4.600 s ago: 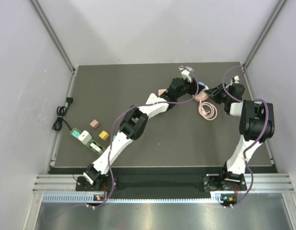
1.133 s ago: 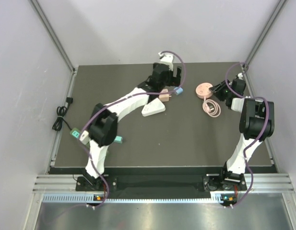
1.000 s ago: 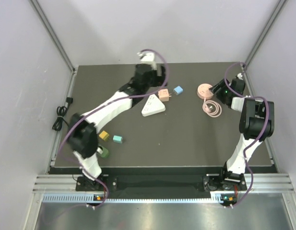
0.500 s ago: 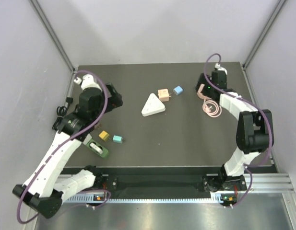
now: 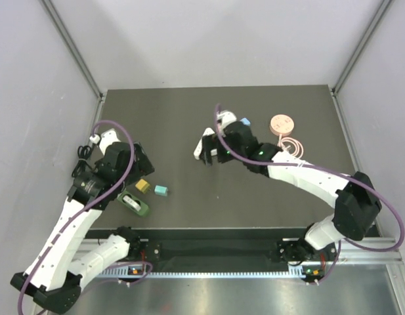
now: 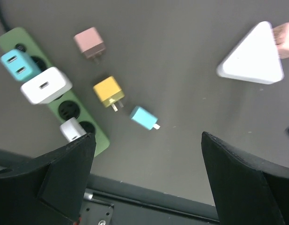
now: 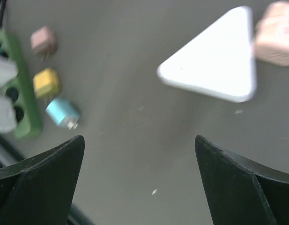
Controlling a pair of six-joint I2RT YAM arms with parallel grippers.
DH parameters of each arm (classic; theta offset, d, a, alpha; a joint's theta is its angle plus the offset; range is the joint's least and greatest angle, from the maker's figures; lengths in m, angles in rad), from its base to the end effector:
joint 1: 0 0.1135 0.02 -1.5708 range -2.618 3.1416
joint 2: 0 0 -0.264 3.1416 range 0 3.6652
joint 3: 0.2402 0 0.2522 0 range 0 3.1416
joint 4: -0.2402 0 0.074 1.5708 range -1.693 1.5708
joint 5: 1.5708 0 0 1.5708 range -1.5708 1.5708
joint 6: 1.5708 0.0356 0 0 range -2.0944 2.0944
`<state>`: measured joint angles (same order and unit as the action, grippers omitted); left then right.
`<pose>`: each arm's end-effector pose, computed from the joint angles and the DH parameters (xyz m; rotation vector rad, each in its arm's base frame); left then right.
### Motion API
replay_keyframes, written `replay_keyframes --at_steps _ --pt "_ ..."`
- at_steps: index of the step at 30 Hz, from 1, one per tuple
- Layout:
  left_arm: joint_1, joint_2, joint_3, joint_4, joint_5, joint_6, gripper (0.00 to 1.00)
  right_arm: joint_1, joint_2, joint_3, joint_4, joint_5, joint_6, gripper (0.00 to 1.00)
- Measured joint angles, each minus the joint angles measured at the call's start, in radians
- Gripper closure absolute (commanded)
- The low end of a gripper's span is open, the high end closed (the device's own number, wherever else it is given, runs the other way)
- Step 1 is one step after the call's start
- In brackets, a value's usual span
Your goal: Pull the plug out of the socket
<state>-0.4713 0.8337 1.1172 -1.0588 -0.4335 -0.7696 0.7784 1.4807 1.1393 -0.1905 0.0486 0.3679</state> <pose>0.1287 -0.0488 0.3607 -0.5410 2.1976 -0.1467 0.2444 0.2386 0.2954 -0.4121 2.1275 0.6277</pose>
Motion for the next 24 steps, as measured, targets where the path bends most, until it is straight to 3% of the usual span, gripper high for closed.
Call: replay_keyframes --at_steps 5,9,17,20,24 --pt "0.018 0.097 0.04 -0.077 -0.039 -0.018 0.01 0.189 0.063 0.036 -0.048 0.0 -0.033 0.0" --pt "0.126 0.203 0.048 -0.084 -0.03 0.011 0.02 0.292 0.112 0.06 -0.061 -0.027 -0.054 0.0" --pt "0.515 0.275 0.032 -0.069 0.102 0.111 0.02 0.314 0.164 0.093 -0.065 -0.117 -0.088 0.0" --pt "0.599 0.288 0.002 -0.069 0.13 0.117 0.02 0.321 0.199 0.137 -0.048 -0.15 -0.104 0.02" --pt "0.666 0.257 -0.03 -0.067 0.127 0.119 0.02 0.349 0.296 0.235 -0.018 -0.162 -0.108 0.14"
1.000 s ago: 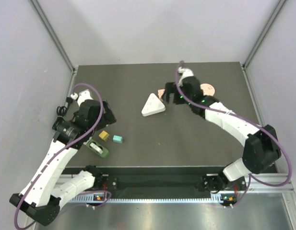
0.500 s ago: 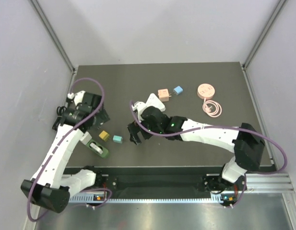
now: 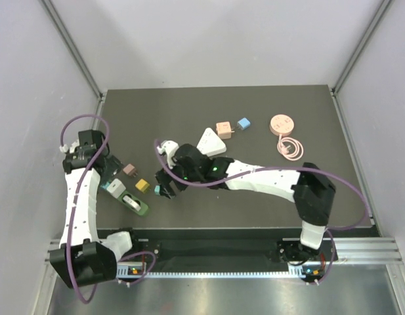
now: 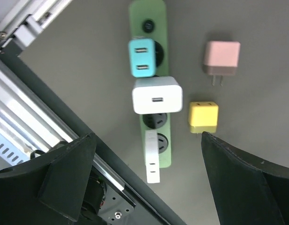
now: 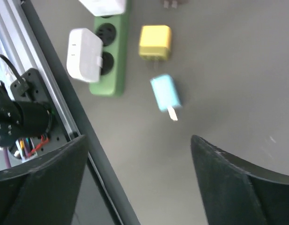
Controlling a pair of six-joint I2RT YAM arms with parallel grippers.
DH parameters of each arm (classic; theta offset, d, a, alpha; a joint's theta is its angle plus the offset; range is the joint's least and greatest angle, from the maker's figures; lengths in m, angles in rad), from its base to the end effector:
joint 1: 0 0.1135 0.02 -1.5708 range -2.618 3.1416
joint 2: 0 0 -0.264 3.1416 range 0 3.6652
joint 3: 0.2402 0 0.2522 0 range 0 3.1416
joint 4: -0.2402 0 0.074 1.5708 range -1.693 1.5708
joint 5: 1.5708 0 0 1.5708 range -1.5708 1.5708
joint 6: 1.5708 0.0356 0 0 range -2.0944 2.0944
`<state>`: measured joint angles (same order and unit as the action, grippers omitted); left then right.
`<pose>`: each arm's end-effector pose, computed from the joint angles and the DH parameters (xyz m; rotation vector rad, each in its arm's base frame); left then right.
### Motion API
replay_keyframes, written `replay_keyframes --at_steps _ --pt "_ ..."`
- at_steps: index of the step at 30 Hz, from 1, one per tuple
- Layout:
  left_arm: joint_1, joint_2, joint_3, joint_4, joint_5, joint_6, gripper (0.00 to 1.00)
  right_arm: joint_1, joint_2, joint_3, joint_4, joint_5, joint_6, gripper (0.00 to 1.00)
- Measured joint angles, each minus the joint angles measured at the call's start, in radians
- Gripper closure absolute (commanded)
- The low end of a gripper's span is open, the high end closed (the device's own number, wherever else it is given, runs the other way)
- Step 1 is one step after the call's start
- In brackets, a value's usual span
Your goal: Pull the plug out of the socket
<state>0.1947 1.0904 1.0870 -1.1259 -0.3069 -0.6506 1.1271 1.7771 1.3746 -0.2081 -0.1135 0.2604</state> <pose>0.1836 0.0472 0.3092 -1.1633 2.3637 0.2632 0.1735 0.3744 0.2684 -1.0386 2.0810 0.8756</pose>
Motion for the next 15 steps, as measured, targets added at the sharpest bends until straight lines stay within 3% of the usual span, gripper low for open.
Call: replay_keyframes --at_steps 3,9,15 --pt "0.047 -0.022 -0.013 0.001 -0.004 0.012 0.02 0.036 0.091 0.088 0.011 0.018 -0.003 0.16" --pt "0.145 -0.024 -0.027 0.028 0.061 0.037 0.04 0.13 0.232 0.182 0.039 0.047 -0.037 0.04" --pt "0.152 -0.029 -0.029 0.063 0.092 0.032 0.03 0.202 0.321 0.199 0.072 0.086 -0.079 0.09"
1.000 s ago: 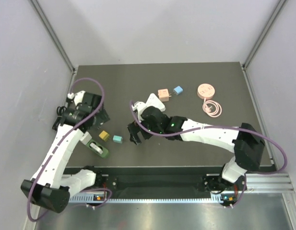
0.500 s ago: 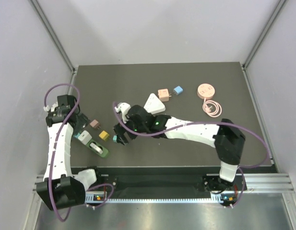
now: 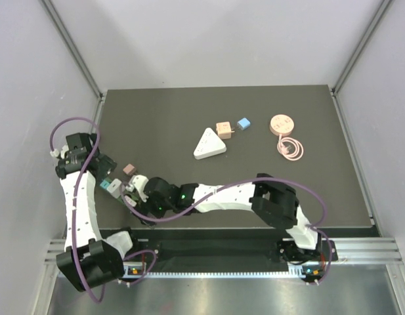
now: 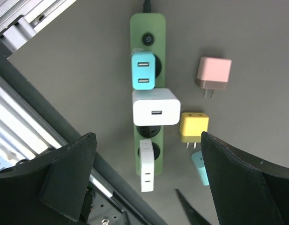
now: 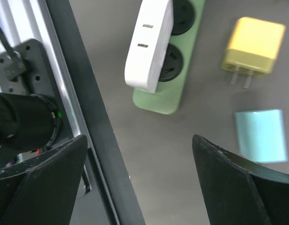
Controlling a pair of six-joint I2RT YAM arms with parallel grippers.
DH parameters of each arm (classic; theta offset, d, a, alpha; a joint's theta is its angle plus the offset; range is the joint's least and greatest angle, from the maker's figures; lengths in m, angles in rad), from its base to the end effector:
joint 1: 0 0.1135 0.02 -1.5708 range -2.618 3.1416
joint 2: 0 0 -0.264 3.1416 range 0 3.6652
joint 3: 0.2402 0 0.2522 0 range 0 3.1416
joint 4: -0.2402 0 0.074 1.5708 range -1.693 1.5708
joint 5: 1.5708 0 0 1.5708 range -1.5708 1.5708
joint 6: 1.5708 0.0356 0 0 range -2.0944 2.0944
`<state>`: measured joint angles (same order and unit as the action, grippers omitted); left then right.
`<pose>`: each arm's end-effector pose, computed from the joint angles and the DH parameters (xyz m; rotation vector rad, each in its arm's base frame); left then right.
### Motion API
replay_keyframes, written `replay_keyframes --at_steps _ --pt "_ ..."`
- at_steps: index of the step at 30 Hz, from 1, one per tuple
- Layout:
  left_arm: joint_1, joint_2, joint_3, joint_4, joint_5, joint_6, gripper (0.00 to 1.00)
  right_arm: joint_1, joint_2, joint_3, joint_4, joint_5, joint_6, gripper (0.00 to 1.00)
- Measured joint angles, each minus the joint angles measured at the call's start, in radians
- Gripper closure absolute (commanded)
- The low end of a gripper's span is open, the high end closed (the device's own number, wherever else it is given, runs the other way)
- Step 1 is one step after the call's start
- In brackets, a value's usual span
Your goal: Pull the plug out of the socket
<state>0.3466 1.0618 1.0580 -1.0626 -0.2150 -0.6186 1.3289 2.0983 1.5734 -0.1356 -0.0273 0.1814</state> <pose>0.1753 0.0714 0.3079 -1.2746 2.2765 0.1877 0.1144 0.4677 0.2035 -1.2998 1.9821 0.8186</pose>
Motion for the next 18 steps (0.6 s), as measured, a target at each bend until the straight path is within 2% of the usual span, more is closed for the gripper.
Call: replay_keyframes --at_steps 5,11,14,17,18 --pt "0.0 -0.012 -0.004 0.014 -0.012 -0.024 0.03 0.017 0.076 0.028 0.027 0.039 -0.009 0.11" --pt "0.0 -0.012 -0.007 0.015 -0.018 -0.051 0.03 0.017 0.156 0.087 0.048 0.092 -0.026 0.25" --pt "0.0 -0.019 -0.009 0.016 -0.023 -0.061 0.03 0.017 0.179 0.112 0.055 0.113 -0.033 0.27" --pt "0.0 -0.021 -0.009 0.016 -0.025 -0.07 0.03 0.017 0.196 0.129 0.061 0.14 -0.044 0.36" --pt "0.0 -0.021 -0.01 0.016 -0.024 -0.075 0.03 0.017 0.199 0.13 0.063 0.141 -0.045 0.45"
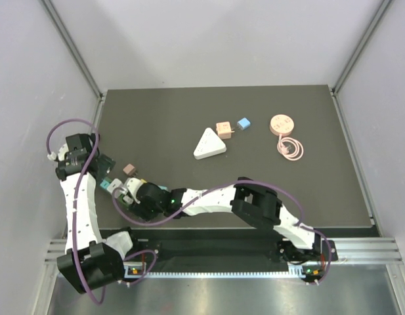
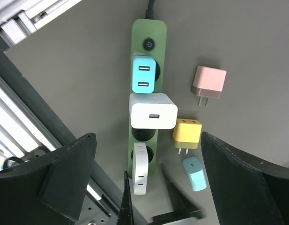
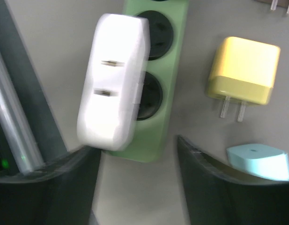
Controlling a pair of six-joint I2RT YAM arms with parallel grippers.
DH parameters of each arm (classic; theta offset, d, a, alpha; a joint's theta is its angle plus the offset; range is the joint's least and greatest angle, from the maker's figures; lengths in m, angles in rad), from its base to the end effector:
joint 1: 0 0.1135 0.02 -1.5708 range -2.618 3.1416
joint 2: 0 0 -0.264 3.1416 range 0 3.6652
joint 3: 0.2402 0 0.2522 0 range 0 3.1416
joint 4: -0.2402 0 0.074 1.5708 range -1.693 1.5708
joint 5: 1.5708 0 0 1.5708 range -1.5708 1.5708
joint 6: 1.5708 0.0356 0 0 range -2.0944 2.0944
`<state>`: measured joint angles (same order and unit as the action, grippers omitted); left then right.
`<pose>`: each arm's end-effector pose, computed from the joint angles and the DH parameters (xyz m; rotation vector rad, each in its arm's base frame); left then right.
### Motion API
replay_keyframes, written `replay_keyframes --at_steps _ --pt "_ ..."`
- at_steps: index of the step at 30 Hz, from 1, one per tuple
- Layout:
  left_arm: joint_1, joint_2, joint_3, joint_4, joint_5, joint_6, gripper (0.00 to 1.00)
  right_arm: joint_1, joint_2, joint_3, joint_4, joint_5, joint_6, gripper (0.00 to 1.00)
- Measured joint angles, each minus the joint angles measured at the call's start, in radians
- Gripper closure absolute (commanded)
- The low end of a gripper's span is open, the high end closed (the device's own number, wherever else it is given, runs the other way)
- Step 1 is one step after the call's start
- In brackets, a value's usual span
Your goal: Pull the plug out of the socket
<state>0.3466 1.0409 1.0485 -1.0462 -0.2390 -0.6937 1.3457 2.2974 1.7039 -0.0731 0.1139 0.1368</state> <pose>0.1722 0.0712 0.3096 -1.3515 2.1903 0.1831 0.1196 0.5040 0.1559 -1.2652 1.9448 0.6630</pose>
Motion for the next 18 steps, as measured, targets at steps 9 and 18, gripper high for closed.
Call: replay_keyframes --at_steps 9,18 --pt "0.001 0.079 -0.018 0.006 -0.002 -0.126 0.05 0.009 -0.009 -0.031 0.039 0.027 -0.031 0.92" --pt "0.058 0.199 -0.016 0.011 0.0 -0.149 0.02 -0.012 -0.055 -0.134 0.132 0.019 -0.078 0.96"
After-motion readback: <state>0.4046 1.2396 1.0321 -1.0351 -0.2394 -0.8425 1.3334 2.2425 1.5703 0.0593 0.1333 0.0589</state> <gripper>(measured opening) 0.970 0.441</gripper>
